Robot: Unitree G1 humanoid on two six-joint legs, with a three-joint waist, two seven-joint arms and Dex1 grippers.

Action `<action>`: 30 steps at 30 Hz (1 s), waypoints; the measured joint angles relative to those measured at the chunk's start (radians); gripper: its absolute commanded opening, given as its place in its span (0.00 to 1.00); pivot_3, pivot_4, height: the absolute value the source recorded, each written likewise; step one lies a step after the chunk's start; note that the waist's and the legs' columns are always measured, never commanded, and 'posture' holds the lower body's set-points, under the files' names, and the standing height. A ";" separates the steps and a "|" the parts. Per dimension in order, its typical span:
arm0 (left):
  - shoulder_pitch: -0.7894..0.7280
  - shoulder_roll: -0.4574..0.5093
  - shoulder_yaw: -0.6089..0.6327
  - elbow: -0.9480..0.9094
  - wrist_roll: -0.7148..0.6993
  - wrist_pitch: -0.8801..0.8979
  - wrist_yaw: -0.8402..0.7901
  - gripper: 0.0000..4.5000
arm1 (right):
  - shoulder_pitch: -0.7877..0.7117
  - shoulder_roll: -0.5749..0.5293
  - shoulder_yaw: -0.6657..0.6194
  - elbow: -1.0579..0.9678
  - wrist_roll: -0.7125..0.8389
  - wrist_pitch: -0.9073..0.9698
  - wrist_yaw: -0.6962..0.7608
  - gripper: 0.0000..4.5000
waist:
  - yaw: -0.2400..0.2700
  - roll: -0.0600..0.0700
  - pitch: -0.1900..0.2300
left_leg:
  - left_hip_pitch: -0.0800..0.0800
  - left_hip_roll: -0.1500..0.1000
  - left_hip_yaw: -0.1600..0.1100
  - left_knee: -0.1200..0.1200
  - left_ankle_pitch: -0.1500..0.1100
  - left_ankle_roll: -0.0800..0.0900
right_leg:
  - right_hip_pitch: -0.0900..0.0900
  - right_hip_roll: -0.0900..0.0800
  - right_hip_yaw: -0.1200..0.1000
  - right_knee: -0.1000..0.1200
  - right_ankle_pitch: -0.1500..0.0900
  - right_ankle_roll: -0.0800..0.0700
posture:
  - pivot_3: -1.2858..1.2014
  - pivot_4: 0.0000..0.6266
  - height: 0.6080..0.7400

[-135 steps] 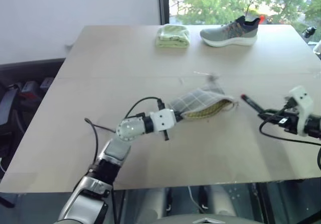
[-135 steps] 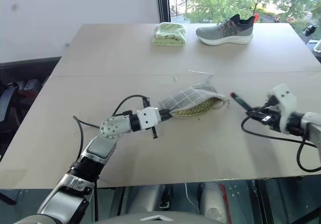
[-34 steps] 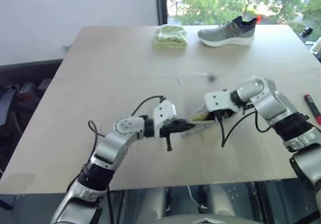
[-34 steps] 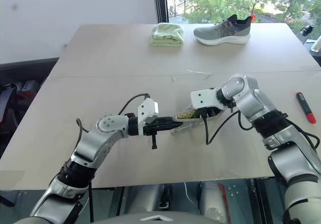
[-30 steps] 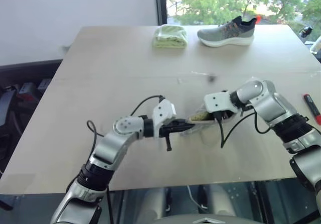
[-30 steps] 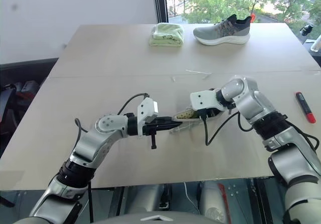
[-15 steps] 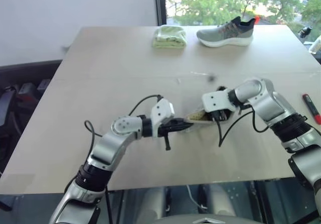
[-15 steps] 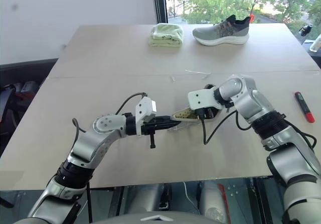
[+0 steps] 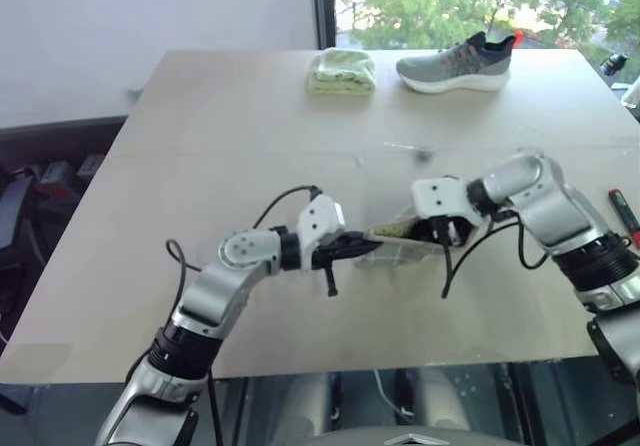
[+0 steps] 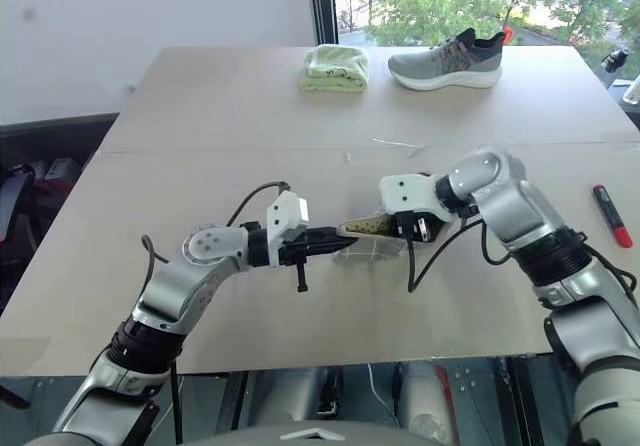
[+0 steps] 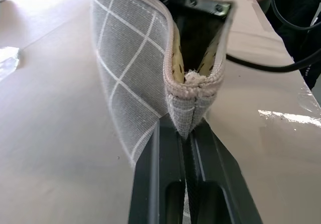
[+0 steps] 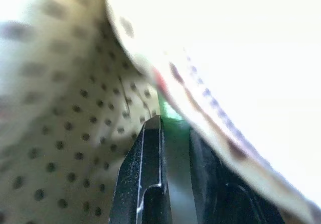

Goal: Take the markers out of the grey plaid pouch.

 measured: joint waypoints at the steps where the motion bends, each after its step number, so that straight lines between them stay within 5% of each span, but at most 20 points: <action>1: 0.000 0.004 0.013 0.017 0.003 -0.003 0.007 0.00 | 0.008 -0.022 -0.018 -0.021 0.026 0.018 0.014 0.04 | 0.000 0.000 0.000 | 0.000 0.000 0.000 0.000 0.000 0.000 | 0.000 0.000 0.000 0.000 0.000 0.000 | 0.52 0.24 1.00; 17: -0.006 0.012 0.019 0.022 0.021 -0.044 0.020 0.00 | 0.076 -0.040 -0.147 -0.138 0.250 0.270 -0.132 0.04 | 0.000 0.000 0.000 | 0.000 0.000 0.000 0.000 0.000 0.000 | -0.001 -0.001 0.000 0.000 0.000 0.000 | 0.52 0.24 1.00; 30: -0.007 0.015 0.006 0.023 0.047 -0.046 0.016 0.00 | 0.127 -0.078 -0.239 -0.237 0.422 0.252 -0.096 0.04 | 0.000 0.000 0.001 | -0.001 0.000 0.000 0.000 -0.002 0.004 | -0.001 -0.001 0.000 0.000 0.000 0.000 | 0.52 0.24 1.00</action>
